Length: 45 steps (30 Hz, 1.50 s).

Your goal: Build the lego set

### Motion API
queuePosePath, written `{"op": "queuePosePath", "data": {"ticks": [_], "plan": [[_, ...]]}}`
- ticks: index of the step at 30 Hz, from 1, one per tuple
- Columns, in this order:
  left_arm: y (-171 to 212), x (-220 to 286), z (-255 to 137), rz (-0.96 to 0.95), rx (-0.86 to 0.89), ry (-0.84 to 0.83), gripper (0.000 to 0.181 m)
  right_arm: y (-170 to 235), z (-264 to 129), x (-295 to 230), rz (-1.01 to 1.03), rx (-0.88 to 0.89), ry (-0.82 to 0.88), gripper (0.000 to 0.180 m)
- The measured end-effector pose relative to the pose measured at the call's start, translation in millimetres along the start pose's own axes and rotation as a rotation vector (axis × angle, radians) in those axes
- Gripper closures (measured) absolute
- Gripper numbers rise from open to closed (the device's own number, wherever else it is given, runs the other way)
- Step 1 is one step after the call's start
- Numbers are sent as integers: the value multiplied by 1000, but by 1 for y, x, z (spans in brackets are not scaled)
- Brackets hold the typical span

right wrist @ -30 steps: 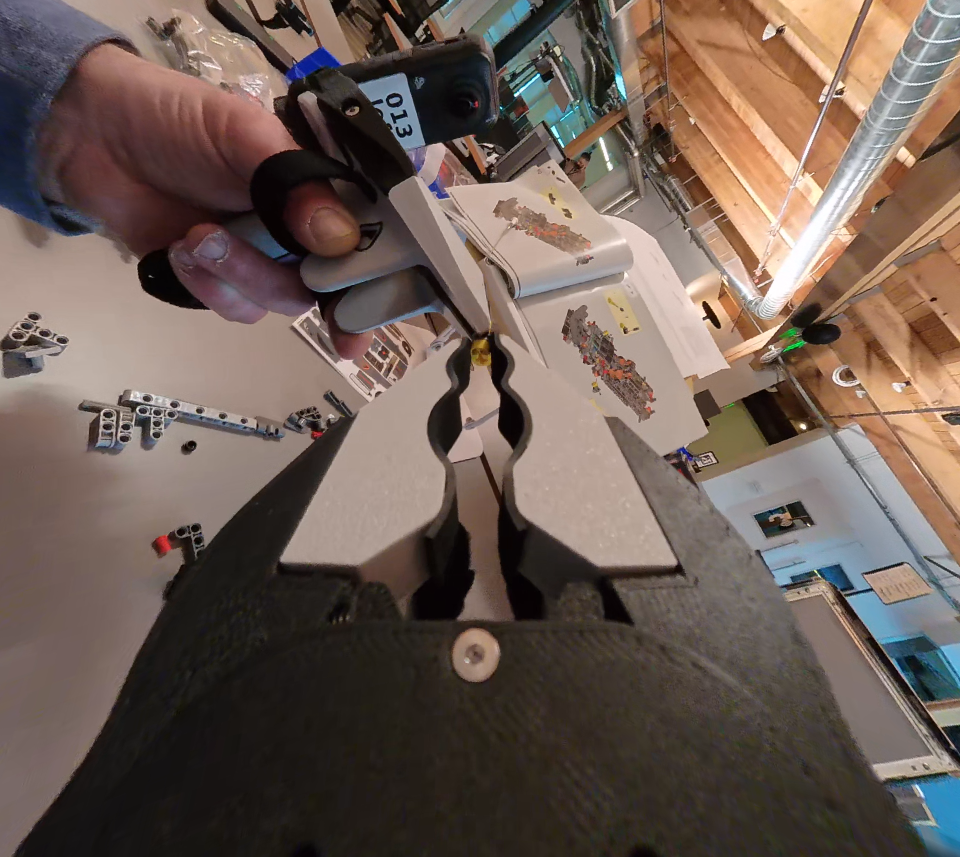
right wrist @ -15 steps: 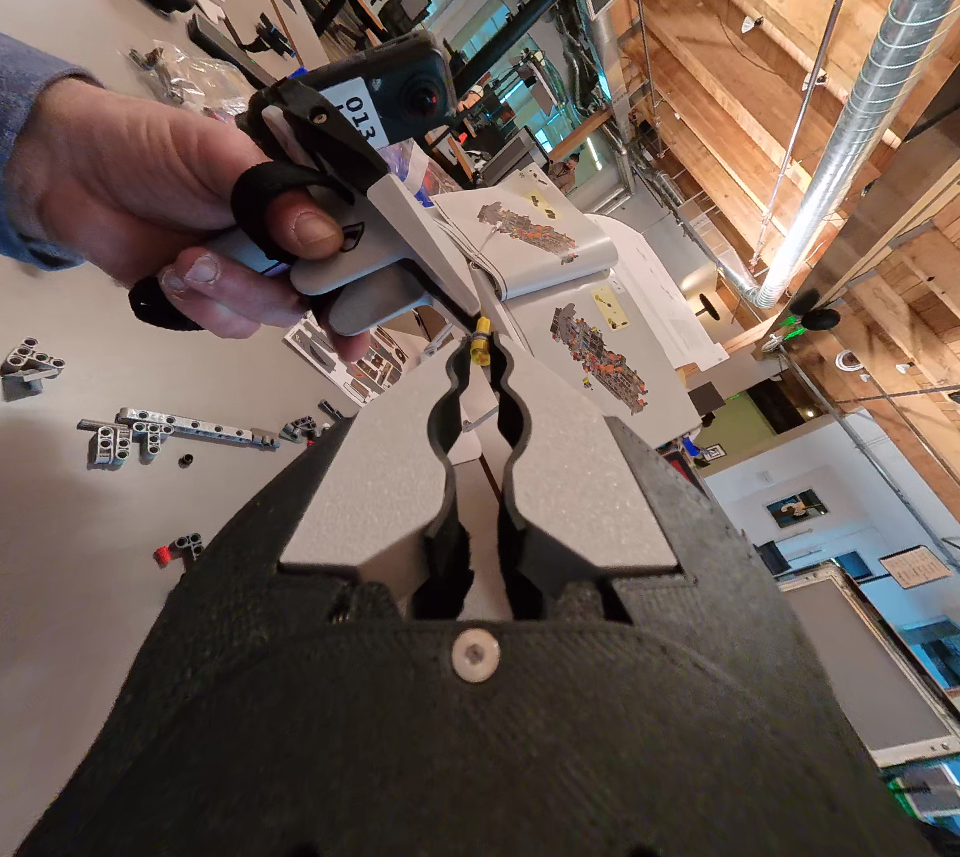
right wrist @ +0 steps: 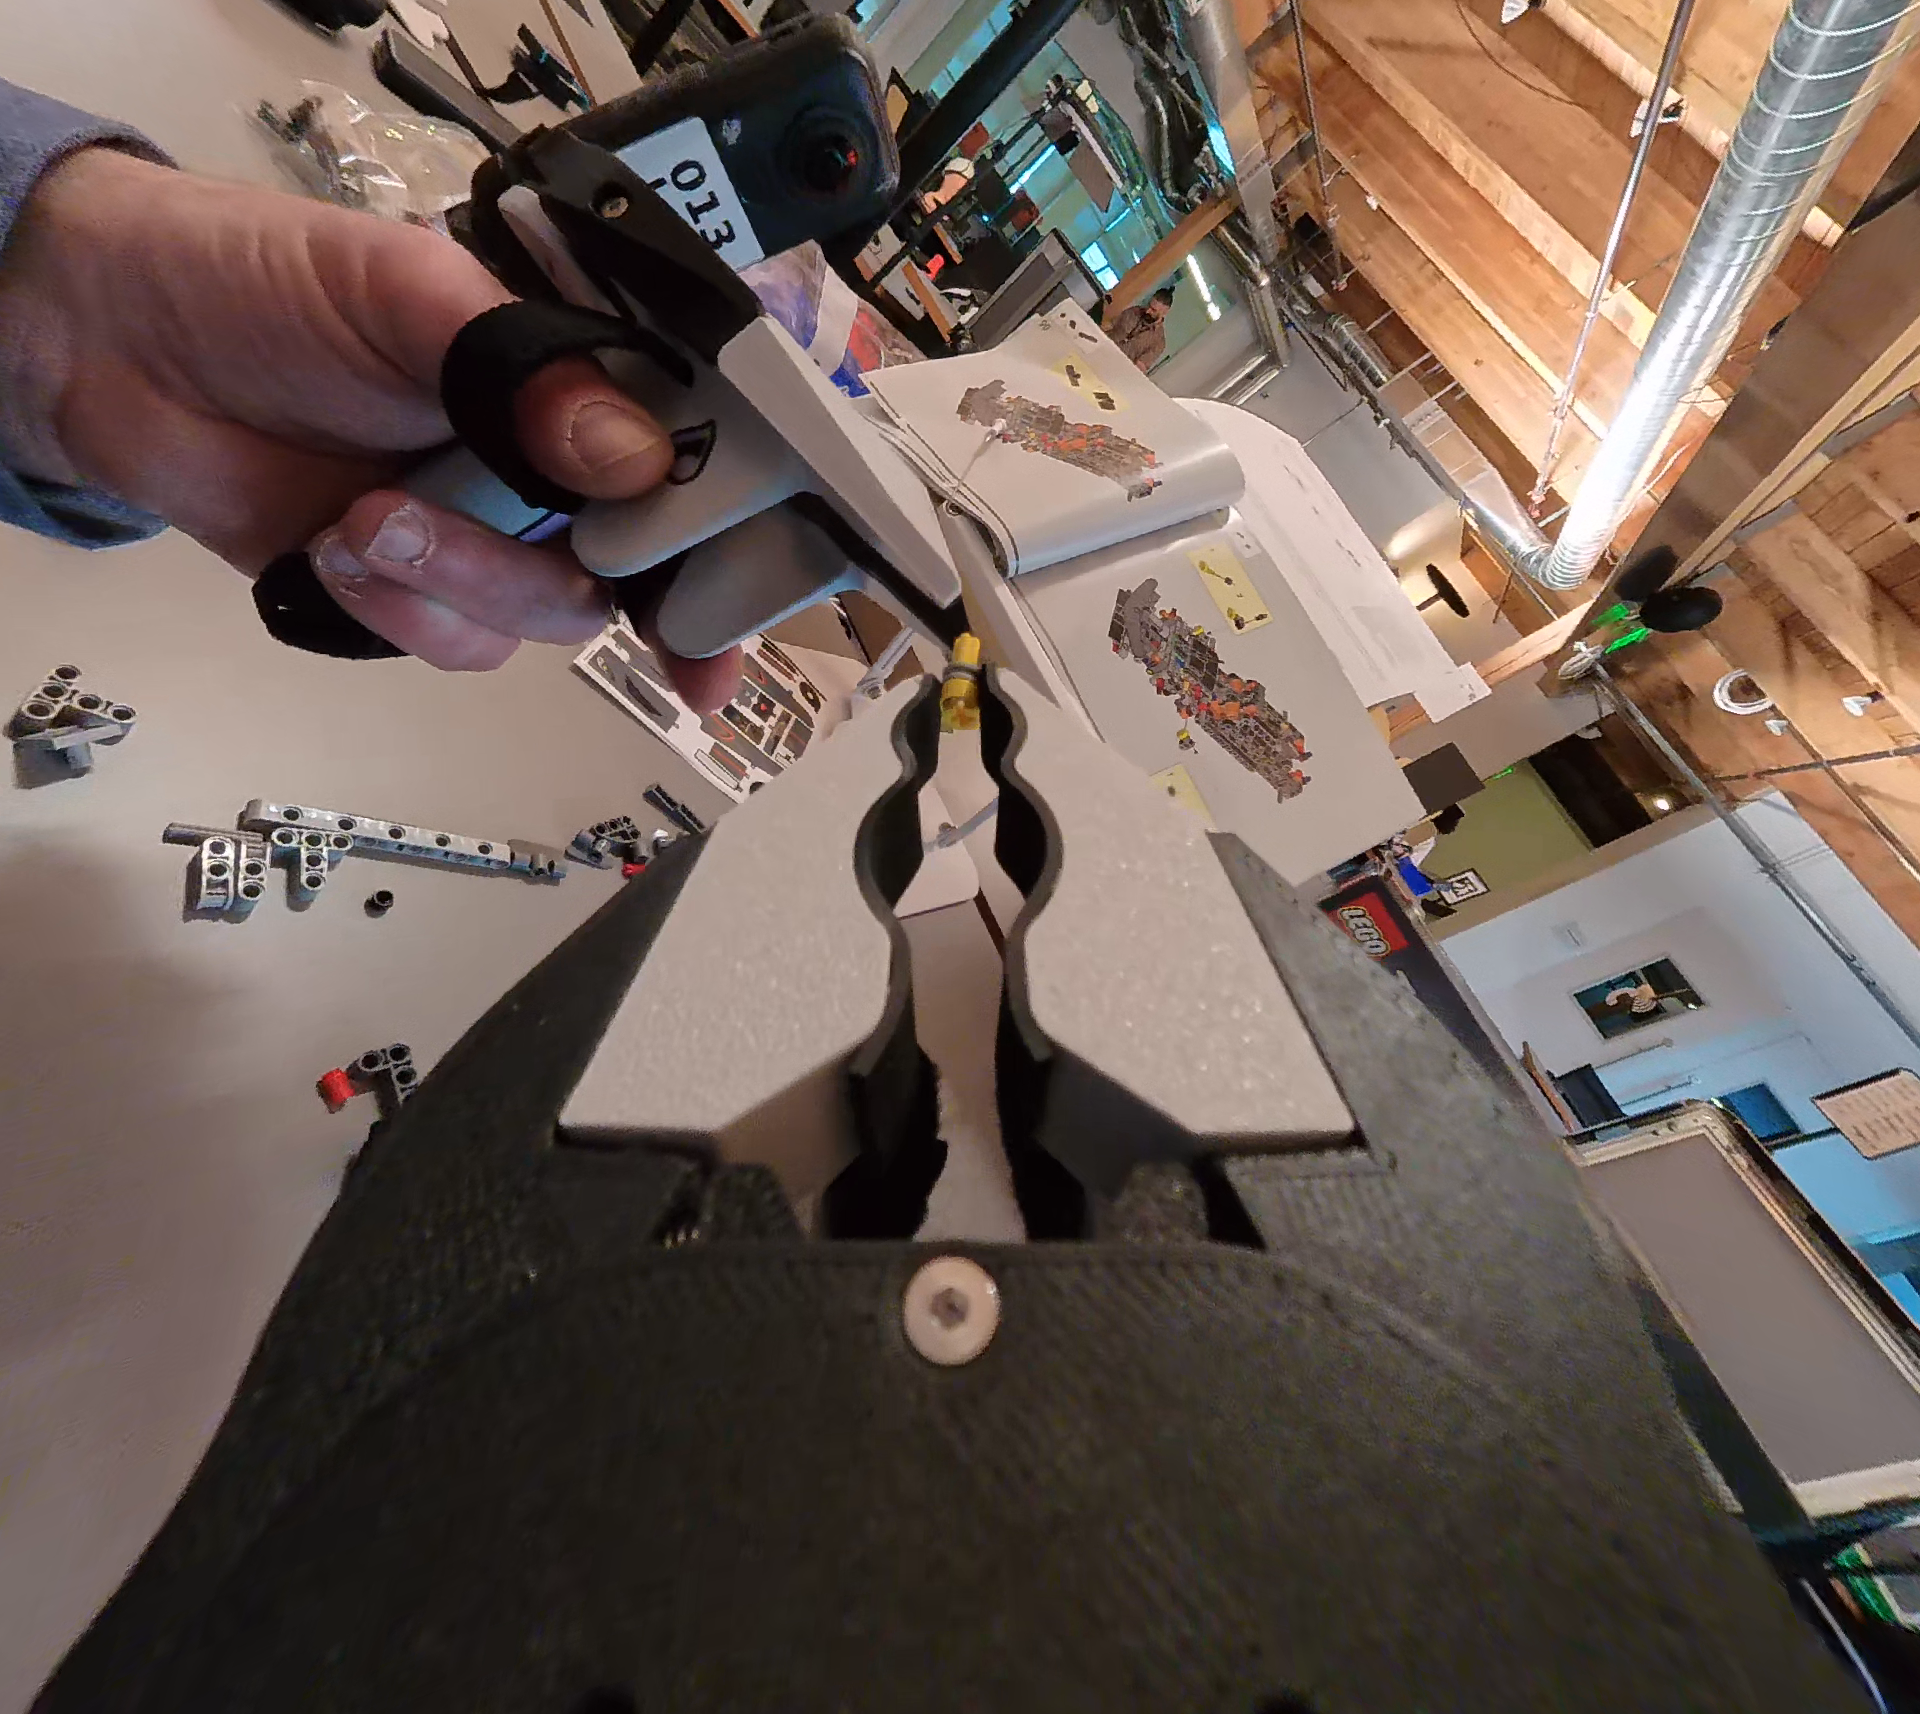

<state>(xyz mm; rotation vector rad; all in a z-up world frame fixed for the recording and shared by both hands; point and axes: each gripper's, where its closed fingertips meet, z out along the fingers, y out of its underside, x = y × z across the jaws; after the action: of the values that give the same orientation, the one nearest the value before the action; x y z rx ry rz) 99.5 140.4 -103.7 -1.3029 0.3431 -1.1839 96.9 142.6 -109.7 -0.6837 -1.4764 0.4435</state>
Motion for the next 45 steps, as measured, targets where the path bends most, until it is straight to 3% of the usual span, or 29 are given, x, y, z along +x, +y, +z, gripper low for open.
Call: {"op": "queuePosePath", "data": {"ticks": [18, 33, 45], "plan": [[5, -5, 0, 92, -39, -60, 170, 11, -8, 3, -11, -6, -158, 176], [25, -20, -2, 216, -183, -181, 169, 24, -19, -7, -65, -64, -235, 176], [52, -38, -35, 335, -382, -355, 170, 39, -29, -16, -55, -105, -240, 176]]}}
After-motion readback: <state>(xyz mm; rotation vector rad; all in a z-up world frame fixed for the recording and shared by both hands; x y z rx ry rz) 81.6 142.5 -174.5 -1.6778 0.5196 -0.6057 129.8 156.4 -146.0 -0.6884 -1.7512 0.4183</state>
